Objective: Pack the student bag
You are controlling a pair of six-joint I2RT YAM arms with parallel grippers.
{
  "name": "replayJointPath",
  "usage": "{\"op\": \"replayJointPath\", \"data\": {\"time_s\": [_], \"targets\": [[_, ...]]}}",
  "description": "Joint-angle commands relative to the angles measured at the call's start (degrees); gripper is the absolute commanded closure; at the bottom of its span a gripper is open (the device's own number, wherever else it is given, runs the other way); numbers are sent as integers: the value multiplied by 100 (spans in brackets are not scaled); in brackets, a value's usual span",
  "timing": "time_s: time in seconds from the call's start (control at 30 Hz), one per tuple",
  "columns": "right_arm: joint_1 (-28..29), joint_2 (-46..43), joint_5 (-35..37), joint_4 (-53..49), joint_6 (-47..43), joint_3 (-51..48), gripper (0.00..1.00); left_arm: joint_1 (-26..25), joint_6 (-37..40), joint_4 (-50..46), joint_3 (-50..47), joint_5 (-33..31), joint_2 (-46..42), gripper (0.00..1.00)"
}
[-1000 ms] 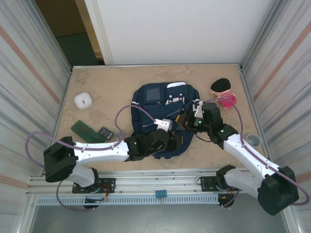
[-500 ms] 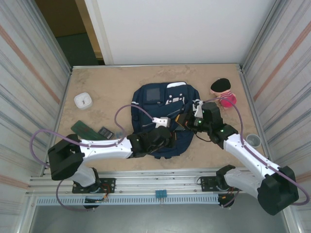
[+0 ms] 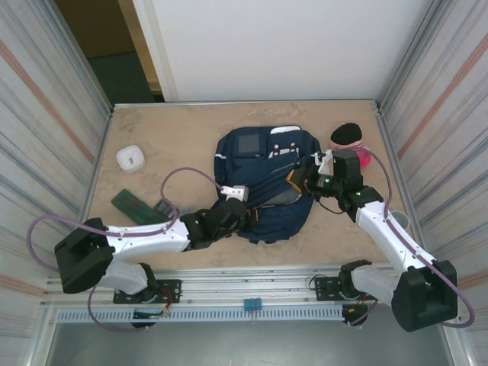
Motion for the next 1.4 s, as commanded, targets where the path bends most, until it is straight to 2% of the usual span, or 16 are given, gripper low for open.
{"op": "replayJointPath", "data": {"time_s": [0.0,0.1,0.17,0.27,0.3,0.47,0.57,0.73,0.97,1.03,1.13,1.23,1.37], "targets": [[189,-163,65,401,-12,176,69,87,516,415,-51,218,-127,100],[700,-255,562,722,298,-162,50,98,642,788,21,383,-69,100],[1034,-252,924,955,502,-377,45,101,663,963,72,505,-15,100],[1446,-118,1429,1311,732,-582,43,100,677,1162,132,681,31,100],[1533,-44,1562,1404,745,-615,44,100,683,1199,143,737,23,100],[1530,220,1598,1410,587,-549,78,108,669,891,178,558,-101,100],[1329,259,1346,1219,368,-426,89,236,549,471,148,395,-178,100],[690,341,526,866,13,-173,95,542,493,97,-27,392,-326,100],[-151,421,-235,289,-425,309,94,733,772,-202,-107,324,-614,100],[-163,468,-253,328,-361,353,91,733,851,-83,-133,402,-655,100],[112,497,-86,536,-127,316,69,733,874,109,-96,575,-650,100],[537,368,416,766,139,174,49,733,869,204,-19,685,-616,100],[1116,300,1069,1177,530,-85,41,731,930,335,35,846,-581,100]]}}
